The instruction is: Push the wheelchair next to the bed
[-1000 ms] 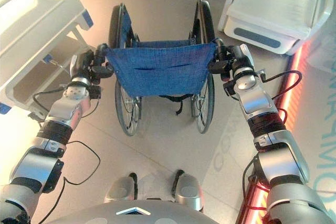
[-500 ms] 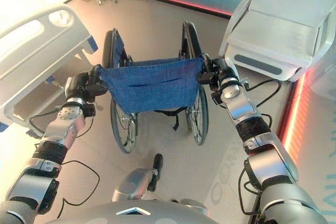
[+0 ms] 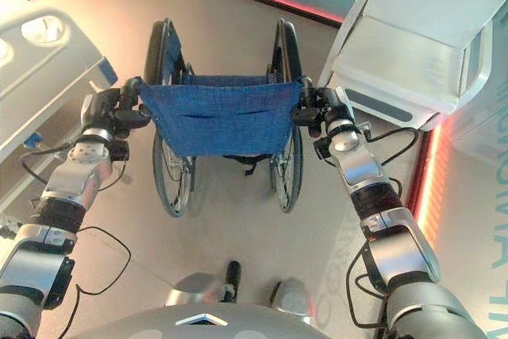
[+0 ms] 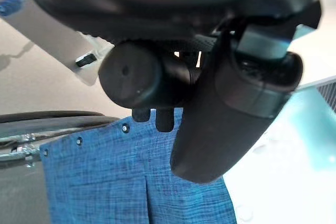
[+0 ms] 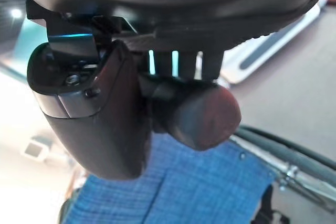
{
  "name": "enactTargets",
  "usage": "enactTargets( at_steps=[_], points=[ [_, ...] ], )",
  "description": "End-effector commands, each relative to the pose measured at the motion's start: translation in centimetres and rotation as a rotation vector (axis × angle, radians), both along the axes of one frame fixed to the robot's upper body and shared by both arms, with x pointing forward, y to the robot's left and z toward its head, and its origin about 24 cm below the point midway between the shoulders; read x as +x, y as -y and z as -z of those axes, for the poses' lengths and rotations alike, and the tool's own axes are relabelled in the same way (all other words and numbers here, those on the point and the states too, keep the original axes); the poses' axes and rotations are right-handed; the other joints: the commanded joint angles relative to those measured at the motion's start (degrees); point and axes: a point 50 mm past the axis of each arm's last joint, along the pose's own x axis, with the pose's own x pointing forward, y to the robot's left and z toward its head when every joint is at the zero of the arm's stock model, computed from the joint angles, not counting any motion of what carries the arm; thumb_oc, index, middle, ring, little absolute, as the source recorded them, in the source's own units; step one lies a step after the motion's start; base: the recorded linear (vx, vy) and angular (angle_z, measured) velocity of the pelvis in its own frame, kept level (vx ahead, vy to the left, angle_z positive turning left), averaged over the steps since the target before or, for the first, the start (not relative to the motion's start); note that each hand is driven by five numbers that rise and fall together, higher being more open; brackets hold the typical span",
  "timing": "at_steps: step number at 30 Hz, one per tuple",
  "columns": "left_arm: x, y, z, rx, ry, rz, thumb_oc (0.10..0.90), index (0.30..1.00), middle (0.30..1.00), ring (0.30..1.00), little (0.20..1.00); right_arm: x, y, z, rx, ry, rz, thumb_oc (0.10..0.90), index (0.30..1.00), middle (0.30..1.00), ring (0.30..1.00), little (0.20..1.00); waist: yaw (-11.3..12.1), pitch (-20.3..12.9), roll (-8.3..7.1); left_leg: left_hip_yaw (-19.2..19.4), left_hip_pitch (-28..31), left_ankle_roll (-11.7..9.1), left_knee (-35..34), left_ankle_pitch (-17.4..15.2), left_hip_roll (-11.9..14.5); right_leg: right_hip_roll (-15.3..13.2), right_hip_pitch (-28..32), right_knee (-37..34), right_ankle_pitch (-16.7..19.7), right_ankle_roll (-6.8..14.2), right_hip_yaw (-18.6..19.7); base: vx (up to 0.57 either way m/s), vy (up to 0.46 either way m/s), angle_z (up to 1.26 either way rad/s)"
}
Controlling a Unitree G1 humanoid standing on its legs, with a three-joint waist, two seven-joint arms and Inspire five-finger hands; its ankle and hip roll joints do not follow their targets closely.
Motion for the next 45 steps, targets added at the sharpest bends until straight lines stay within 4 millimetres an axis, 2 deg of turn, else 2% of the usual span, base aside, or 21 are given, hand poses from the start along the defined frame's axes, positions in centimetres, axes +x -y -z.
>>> enactTargets(
  at_steps=[1,5,7,9,11,13,14,15,17,19,21,25,29,33,35,36,37,39,41,44,45],
  points=[
    [0.4,0.0,-0.7,0.085,0.039,0.052,0.4,0.3,0.3,0.3,0.3,-0.4,0.4,0.1,-0.177,-0.033,-0.127,0.4,0.3,0.3,0.3,0.3,-1.7,0.6,-1.09,-1.1,-2.2,-5.6,10.1,-11.2,-0.6,3.6,3.4,-7.3,14.6,-2.2,1.6,0.3,-0.134,0.75],
    [0.3,1.6,0.5,0.042,0.015,0.073,0.4,0.3,0.3,0.3,0.3,-0.5,1.2,-0.4,-0.216,-0.031,-0.119,0.4,0.3,0.3,0.3,0.3,-2.8,-1.1,-1.57,-1.6,-1.7,-7.2,17.8,-13.4,1.5,5.4,3.8,-1.5,9.6,-4.0,2.1,0.45,-0.253,0.59],
    [0.1,1.8,0.9,0.035,0.009,0.067,0.4,0.3,0.3,0.3,0.3,-0.3,1.7,-1.0,-0.259,-0.014,-0.123,0.4,0.3,0.3,0.3,0.3,-2.9,-1.7,-1.67,-1.0,0.2,-9.0,22.6,-11.2,4.3,5.8,5.1,-1.2,8.1,-5.5,-0.6,0.49,-0.317,0.4],
    [0.1,2.3,1.2,0.015,0.013,0.068,0.4,0.3,0.3,0.3,0.3,0.0,2.1,-1.5,-0.31,-0.016,-0.126,0.4,0.3,0.3,0.3,0.3,-2.9,-2.9,-1.76,-1.1,1.4,-11.0,27.4,-6.5,6.2,6.4,6.2,-1.4,6.3,-7.3,-2.7,0.4,-0.267,0.2],
    [0.0,3.0,1.4,0.004,0.021,0.092,0.4,0.3,0.3,0.3,0.3,-0.1,3.0,-1.5,-0.351,-0.025,-0.101,0.4,0.3,0.3,0.3,0.3,-1.5,-2.3,-2.22,0.0,-4.4,-12.1,36.1,-0.9,7.0,7.0,9.8,-1.8,3.9,-9.4,-4.3,0.38,-0.277,0.18],
    [-0.2,3.4,1.2,0.016,0.034,0.126,0.4,0.3,0.3,0.3,0.3,-0.2,3.7,-1.5,-0.353,-0.024,-0.067,0.4,0.3,0.3,0.3,0.3,0.4,-0.2,-2.84,2.3,-13.1,-11.6,37.2,-1.0,7.7,7.5,14.5,-2.4,2.4,-9.9,-4.9,0.36,-0.27,0.29],
    [-0.2,3.4,1.2,0.018,0.034,0.128,0.4,0.3,0.3,0.3,0.3,-0.2,3.8,-1.5,-0.353,-0.023,-0.064,0.4,0.3,0.3,0.3,0.3,0.5,0.0,-2.93,2.4,-13.6,-11.6,36.9,-0.8,7.6,7.4,14.7,-2.5,2.4,-9.9,-4.9,0.42,-0.188,0.13],
    [-0.5,3.1,1.3,0.03,0.045,0.126,0.4,0.3,0.3,0.3,0.3,0.0,3.6,-1.5,-0.351,-0.018,-0.065,0.4,0.3,0.3,0.3,0.3,2.0,1.4,-2.24,2.9,-14.6,-11.2,30.6,-1.8,5.9,8.5,17.0,-2.6,1.5,-9.3,-4.2,0.48,-0.079,-0.05],
    [-0.9,2.7,1.5,0.035,0.058,0.109,0.4,0.3,0.3,0.3,0.3,0.5,2.5,-1.6,-0.342,-0.008,-0.081,0.4,0.3,0.3,0.3,0.3,3.8,1.8,-0.48,3.6,-14.6,-11.7,14.6,1.9,5.5,10.9,19.6,-3.4,0.3,-8.7,-3.6,0.6,-0.032,-0.23],
    [-1.1,2.6,1.7,0.039,0.067,0.103,0.4,0.3,0.3,0.3,0.3,0.7,1.8,-1.3,-0.333,-0.013,-0.092,0.4,0.3,0.3,0.3,0.3,5.5,1.7,0.59,2.5,-17.4,-12.9,6.2,6.8,5.4,12.5,22.4,-4.6,-0.2,-8.5,-2.3,0.54,0.019,-0.48],
    [-1.7,2.0,1.7,0.053,0.077,0.087,0.4,0.3,0.3,0.3,0.3,0.7,1.8,-1.5,-0.334,-0.017,-0.114,0.4,0.3,0.3,0.3,0.3,7.0,1.5,0.86,1.8,-18.5,-13.0,0.2,8.7,5.5,12.6,24.2,-4.5,-1.7,-8.1,-1.0,0.6,0.073,-0.47],
    [-2.2,0.9,1.5,0.058,0.067,0.07,0.4,0.3,0.3,0.3,0.3,0.3,1.9,-0.5,-0.285,-0.047,-0.129,0.4,0.3,0.3,0.3,0.3,7.8,0.0,0.62,3.2,-18.8,-10.2,8.1,3.3,4.6,10.5,24.5,4.2,-6.0,-6.9,-2.0,0.5,0.134,-0.52],
    [-3.0,0.7,2.4,0.095,0.029,0.068,0.4,0.3,0.3,0.3,0.3,-1.2,1.8,1.8,-0.259,-0.083,-0.16,0.4,0.3,0.3,0.3,0.3,8.4,-2.0,-0.9,4.8,-14.4,-6.9,7.1,1.0,2.9,4.4,24.2,19.1,1.6,-1.4,-4.7,0.51,0.188,-0.3],
    [-3.2,0.6,2.4,0.114,0.028,0.066,0.4,0.3,0.3,0.3,0.3,-1.8,1.6,2.1,-0.263,-0.067,-0.168,0.4,0.3,0.3,0.3,0.3,8.8,-2.5,-0.72,4.9,-12.1,-5.8,7.5,-0.7,2.3,0.8,20.6,22.0,7.9,-1.3,-6.2,0.41,0.094,0.06],
    [-3.0,1.1,2.4,0.103,0.038,0.07,0.4,0.3,0.3,0.3,0.3,-1.3,1.0,1.8,-0.286,-0.046,-0.174,0.4,0.3,0.3,0.3,0.3,7.8,-1.3,0.05,4.8,-8.5,-6.2,7.2,-2.0,2.9,0.4,14.9,15.0,5.8,-3.0,-7.3,0.4,-0.083,-0.21],
    [-2.7,1.5,2.3,0.084,0.045,0.071,0.4,0.3,0.3,0.3,0.3,-0.9,1.0,1.5,-0.297,-0.033,-0.167,0.4,0.3,0.3,0.3,0.3,7.1,-0.8,0.24,3.8,-6.3,-6.6,6.8,-2.8,2.7,0.1,11.6,8.0,7.5,-3.6,-7.7,0.32,-0.119,0.13],
    [-2.7,1.5,2.3,0.083,0.046,0.072,0.4,0.3,0.3,0.3,0.3,-0.8,1.0,1.5,-0.298,-0.032,-0.166,0.4,0.3,0.3,0.3,0.3,7.0,-0.7,0.26,3.7,-6.0,-6.7,6.7,-3.0,2.7,0.1,11.6,7.2,7.8,-3.6,-7.7,0.35,-0.158,0.27],
    [-2.3,2.0,2.1,0.061,0.045,0.092,0.4,0.3,0.3,0.3,0.3,-0.2,1.2,0.7,-0.32,-0.029,-0.147,0.4,0.3,0.3,0.3,0.3,5.4,-0.1,-0.56,1.4,-3.5,-6.9,6.2,-5.8,1.7,-1.2,7.9,-4.1,13.6,-2.2,-5.2,0.39,-0.202,0.45],
    [-2.0,2.5,1.9,0.053,0.048,0.109,0.4,0.3,0.3,0.3,0.3,0.1,1.4,0.1,-0.338,-0.024,-0.132,0.4,0.3,0.3,0.3,0.3,4.5,0.0,-1.01,-0.7,-2.5,-6.7,6.0,-7.8,1.1,-2.1,6.2,-10.4,16.8,-1.0,-2.4,0.42,-0.213,0.71],
    [-1.6,3.2,1.8,0.038,0.051,0.114,0.4,0.3,0.3,0.3,0.3,0.5,1.5,-0.7,-0.342,-0.02,-0.129,0.4,0.3,0.3,0.3,0.3,3.6,-0.2,-1.45,-3.9,-2.3,-6.2,7.9,-10.4,0.5,-2.0,5.5,-12.6,17.5,-0.4,1.0,0.45,-0.293,0.67],
    [-1.6,3.2,1.7,0.036,0.052,0.11,0.4,0.3,0.3,0.3,0.3,0.7,1.6,-1.3,-0.345,-0.015,-0.134,0.4,0.3,0.3,0.3,0.3,3.7,0.0,-2.09,-4.7,-3.0,-6.2,10.8,-12.0,0.2,-1.9,5.2,-9.6,16.8,-0.4,1.6,0.42,-0.33,0.47]
  ],
)
